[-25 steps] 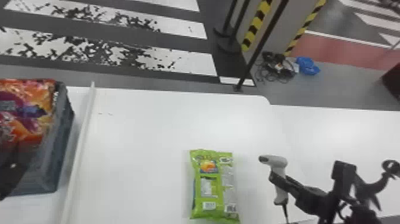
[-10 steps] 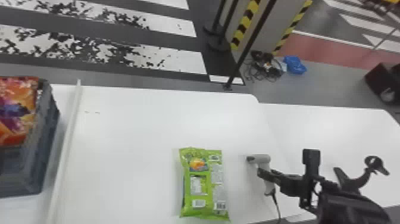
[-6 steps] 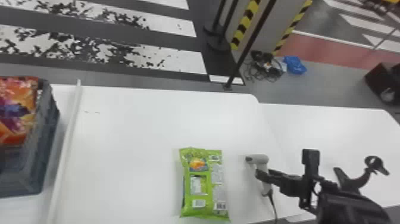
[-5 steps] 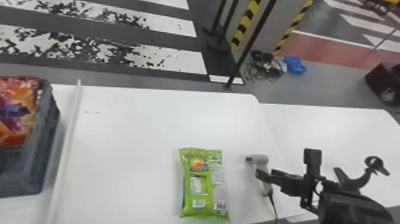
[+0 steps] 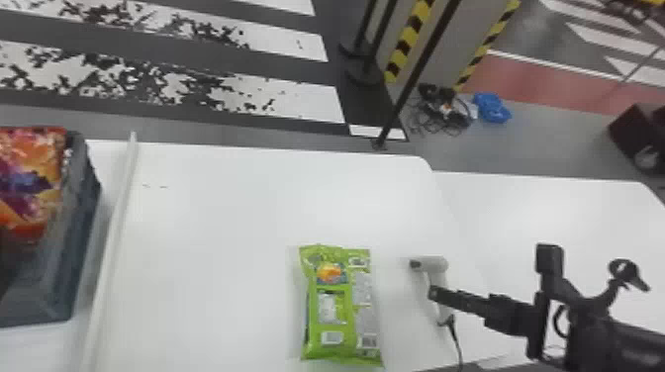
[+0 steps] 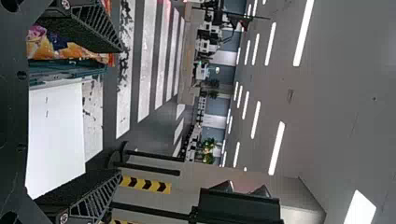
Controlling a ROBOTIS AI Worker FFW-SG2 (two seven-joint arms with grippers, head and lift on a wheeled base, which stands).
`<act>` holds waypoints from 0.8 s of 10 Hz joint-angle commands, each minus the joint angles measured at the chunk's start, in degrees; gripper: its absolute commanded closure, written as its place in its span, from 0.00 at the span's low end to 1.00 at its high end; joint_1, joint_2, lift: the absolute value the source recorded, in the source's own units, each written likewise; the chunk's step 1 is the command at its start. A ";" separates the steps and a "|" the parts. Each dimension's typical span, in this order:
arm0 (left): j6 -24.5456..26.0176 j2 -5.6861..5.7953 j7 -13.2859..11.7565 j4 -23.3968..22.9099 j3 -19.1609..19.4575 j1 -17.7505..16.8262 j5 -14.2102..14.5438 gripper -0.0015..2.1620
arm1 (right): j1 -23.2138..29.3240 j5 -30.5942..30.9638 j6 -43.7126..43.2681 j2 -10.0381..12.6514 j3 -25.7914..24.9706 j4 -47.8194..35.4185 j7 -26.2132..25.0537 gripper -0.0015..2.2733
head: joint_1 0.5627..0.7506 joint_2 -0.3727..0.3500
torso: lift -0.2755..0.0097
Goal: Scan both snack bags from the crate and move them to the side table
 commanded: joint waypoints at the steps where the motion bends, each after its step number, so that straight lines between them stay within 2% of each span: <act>1: 0.06 0.00 -0.01 -0.07 -0.09 -0.25 -0.05 0.04 | -0.50 -0.23 9.55 -0.28 0.61 -2.86 3.55 0.03 | 0.70 0.09 | 0.86; 3: -0.12 -0.09 0.08 -0.07 0.00 -0.07 -0.14 0.04 | -3.05 1.62 9.90 -1.16 3.95 -2.42 6.63 0.03 | 0.70 0.18 | 0.86; 5: -0.29 -0.53 0.08 -0.69 0.17 0.89 -0.84 0.04 | -8.59 4.43 9.90 -3.09 9.75 4.96 10.23 0.03 | 0.70 0.24 | 0.86; 8: -0.29 -0.70 0.43 -1.48 0.61 1.60 -1.28 0.04 | -15.44 7.68 3.40 -4.59 16.70 16.56 16.73 0.04 | 0.70 0.32 | 0.86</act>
